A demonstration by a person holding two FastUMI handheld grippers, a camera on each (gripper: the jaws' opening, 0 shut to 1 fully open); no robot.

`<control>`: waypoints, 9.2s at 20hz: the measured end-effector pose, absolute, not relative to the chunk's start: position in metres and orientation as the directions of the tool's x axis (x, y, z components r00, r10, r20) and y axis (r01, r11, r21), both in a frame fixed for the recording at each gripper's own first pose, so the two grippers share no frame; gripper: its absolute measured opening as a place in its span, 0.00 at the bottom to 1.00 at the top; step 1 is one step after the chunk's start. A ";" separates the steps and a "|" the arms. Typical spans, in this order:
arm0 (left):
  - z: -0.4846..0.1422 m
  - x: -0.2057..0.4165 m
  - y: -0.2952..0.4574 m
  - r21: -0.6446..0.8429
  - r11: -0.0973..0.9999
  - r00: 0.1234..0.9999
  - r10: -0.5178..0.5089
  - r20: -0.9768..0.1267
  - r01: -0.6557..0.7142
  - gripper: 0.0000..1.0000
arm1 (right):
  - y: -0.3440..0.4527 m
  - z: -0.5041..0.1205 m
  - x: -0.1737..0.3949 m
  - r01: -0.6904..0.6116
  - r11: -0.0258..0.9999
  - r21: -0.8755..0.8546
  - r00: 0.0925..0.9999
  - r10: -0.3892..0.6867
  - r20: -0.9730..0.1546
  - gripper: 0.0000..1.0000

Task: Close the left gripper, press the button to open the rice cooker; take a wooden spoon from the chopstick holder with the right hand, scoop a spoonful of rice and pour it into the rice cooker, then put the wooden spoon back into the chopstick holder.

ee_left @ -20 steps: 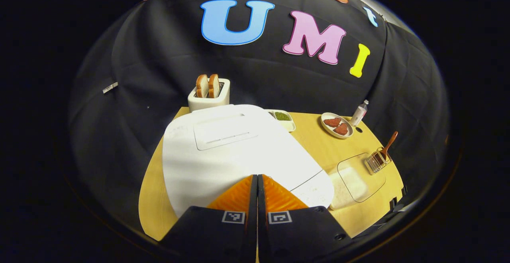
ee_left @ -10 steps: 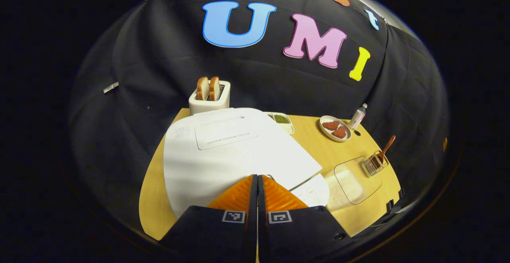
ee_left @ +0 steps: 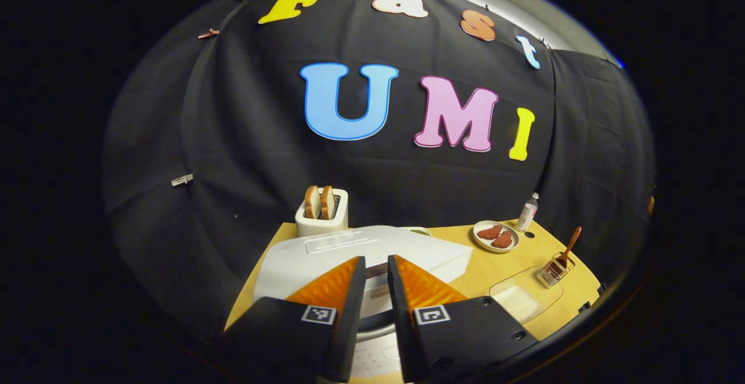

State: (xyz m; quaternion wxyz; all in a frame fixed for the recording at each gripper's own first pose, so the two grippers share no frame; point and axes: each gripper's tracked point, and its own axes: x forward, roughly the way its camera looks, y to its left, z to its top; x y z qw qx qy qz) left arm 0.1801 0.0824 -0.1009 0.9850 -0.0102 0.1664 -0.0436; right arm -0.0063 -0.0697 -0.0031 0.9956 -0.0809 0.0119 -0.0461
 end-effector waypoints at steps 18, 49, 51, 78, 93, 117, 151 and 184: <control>-0.052 0.107 0.074 -0.175 0.984 0.991 -0.032 -0.127 0.009 0.95 | -0.059 -0.071 0.024 -0.025 0.998 -0.055 0.985 0.015 -0.174 0.98; -0.162 -0.012 0.036 -0.046 0.988 0.917 0.121 -0.381 -0.149 0.95 | -0.065 -0.322 0.222 -0.063 0.918 0.392 0.861 0.249 -0.444 0.28; -0.162 -0.011 0.032 -0.039 0.990 0.917 0.114 -0.381 -0.139 0.95 | -0.062 -0.312 0.218 -0.073 0.920 0.386 0.867 0.250 -0.431 0.24; -0.138 -0.030 0.024 -0.114 0.993 0.949 -0.005 -0.316 -0.033 0.94 | 0.090 -0.137 0.158 -0.294 0.834 0.467 0.884 0.423 -0.198 0.15; -0.149 -0.019 0.050 -0.128 0.991 0.944 -0.020 -0.330 -0.024 0.95 | 0.142 -0.273 0.153 -0.318 0.944 0.091 0.814 0.321 -0.485 0.10; -0.144 -0.020 0.048 -0.151 0.988 0.949 -0.046 -0.311 -0.001 0.95 | 0.138 -0.239 0.140 0.116 0.539 0.834 0.810 0.434 -0.393 0.10; -0.148 -0.036 0.091 -0.175 0.981 0.956 0.024 -0.291 -0.078 0.94 | 0.473 -0.069 0.191 -0.334 0.652 0.681 0.732 0.634 -0.248 0.09; -0.159 -0.038 0.114 -0.204 0.969 0.949 0.072 -0.306 -0.139 0.95 | 0.568 -0.110 0.111 -0.816 0.396 -0.421 0.544 0.773 -0.327 0.09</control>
